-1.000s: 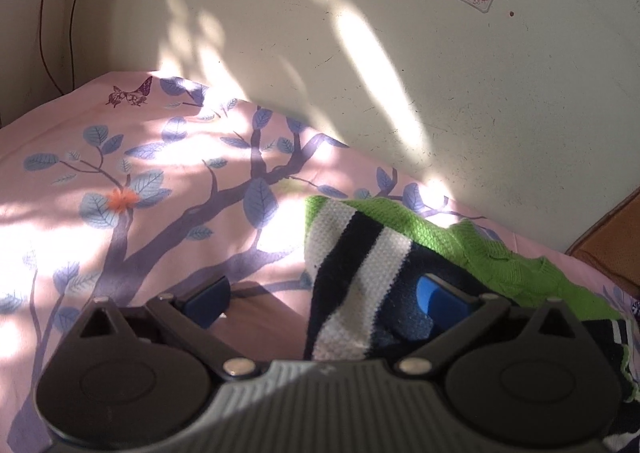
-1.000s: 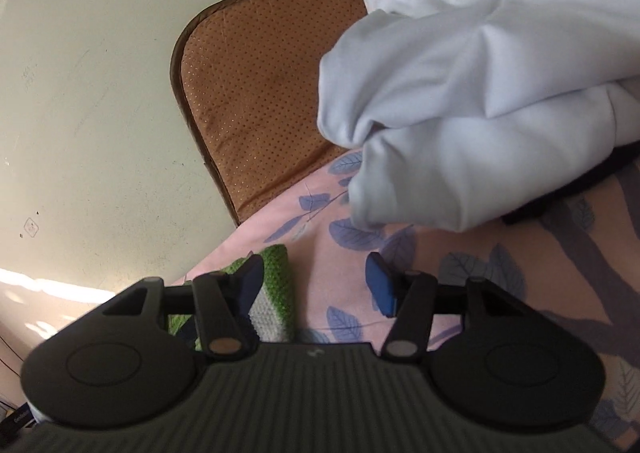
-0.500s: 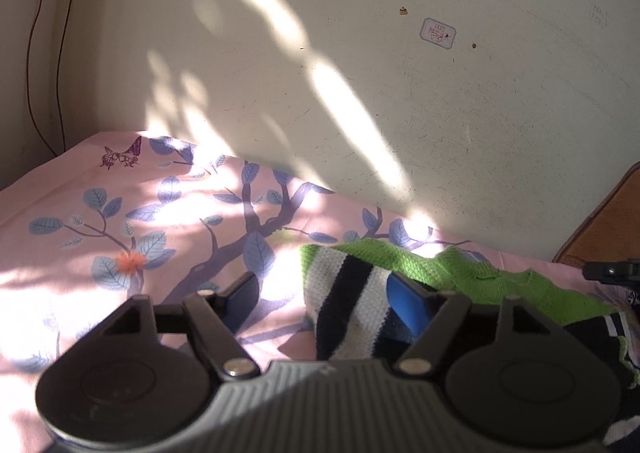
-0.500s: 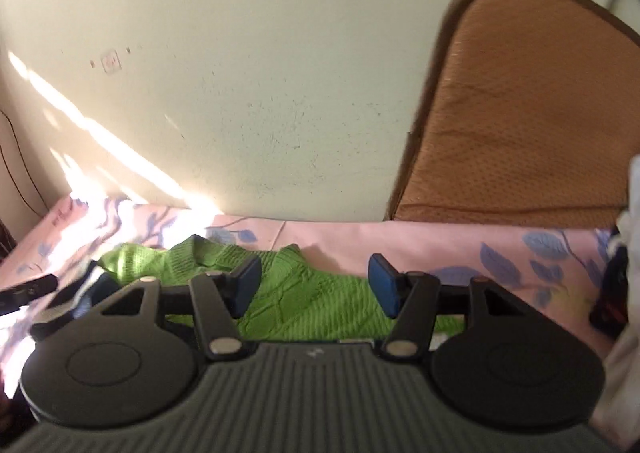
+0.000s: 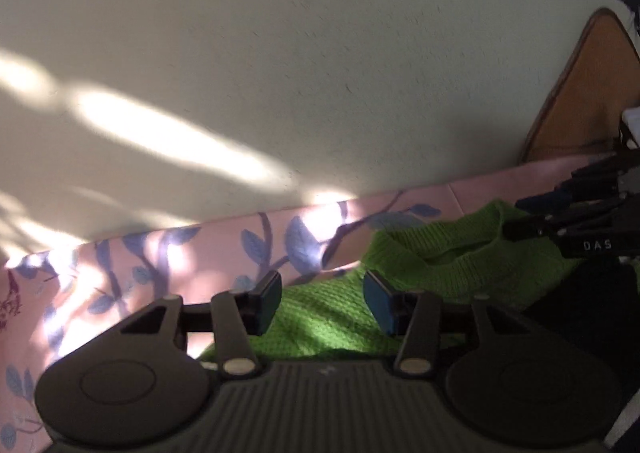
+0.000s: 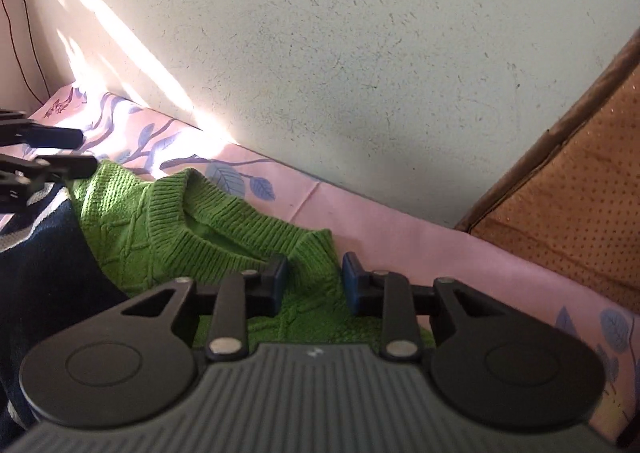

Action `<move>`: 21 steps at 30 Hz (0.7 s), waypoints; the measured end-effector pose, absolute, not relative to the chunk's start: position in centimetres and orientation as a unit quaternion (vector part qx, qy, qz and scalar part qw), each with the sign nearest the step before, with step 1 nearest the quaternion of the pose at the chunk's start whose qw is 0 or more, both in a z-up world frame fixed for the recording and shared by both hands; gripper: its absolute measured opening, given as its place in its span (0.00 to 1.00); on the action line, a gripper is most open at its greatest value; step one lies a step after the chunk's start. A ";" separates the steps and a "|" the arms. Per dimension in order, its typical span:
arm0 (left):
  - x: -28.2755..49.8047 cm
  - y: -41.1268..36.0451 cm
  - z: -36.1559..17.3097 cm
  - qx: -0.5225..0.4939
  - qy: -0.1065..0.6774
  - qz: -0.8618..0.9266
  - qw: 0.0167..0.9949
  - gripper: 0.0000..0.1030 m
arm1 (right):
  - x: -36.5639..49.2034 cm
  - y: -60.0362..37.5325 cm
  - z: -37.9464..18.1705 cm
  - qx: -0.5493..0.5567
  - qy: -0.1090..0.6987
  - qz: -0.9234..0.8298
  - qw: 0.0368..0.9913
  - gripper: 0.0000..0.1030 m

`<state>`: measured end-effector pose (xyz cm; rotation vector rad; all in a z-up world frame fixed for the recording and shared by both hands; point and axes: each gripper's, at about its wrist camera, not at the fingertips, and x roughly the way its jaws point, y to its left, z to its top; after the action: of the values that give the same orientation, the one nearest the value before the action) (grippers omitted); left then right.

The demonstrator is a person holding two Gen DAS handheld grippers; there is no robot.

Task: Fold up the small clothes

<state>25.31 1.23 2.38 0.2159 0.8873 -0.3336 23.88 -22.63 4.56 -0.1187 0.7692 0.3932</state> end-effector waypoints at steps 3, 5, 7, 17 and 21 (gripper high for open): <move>26.5 -0.4 1.0 0.138 0.434 -0.173 0.873 0.43 | 23.0 -23.5 5.1 -0.044 0.353 0.193 0.914 0.16; 26.5 -0.8 1.2 0.136 0.434 -0.177 0.873 0.15 | 22.1 -24.0 6.0 -0.024 0.326 0.198 0.924 0.16; 26.1 -0.7 1.7 0.131 0.430 -0.168 0.877 0.05 | 20.6 -24.7 7.6 0.003 0.294 0.213 0.932 0.15; 12.3 3.4 10.0 0.062 0.298 -0.180 0.935 0.05 | 6.9 -24.6 12.9 -0.002 0.198 0.274 0.941 0.15; 2.9 6.0 11.2 0.028 0.261 -0.210 0.942 0.05 | -0.2 -24.9 11.2 -0.003 0.200 0.278 0.940 0.15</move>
<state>2.88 5.98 11.16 0.0575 0.5326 -0.4273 -0.19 -24.92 11.23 -0.0066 0.4075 0.5681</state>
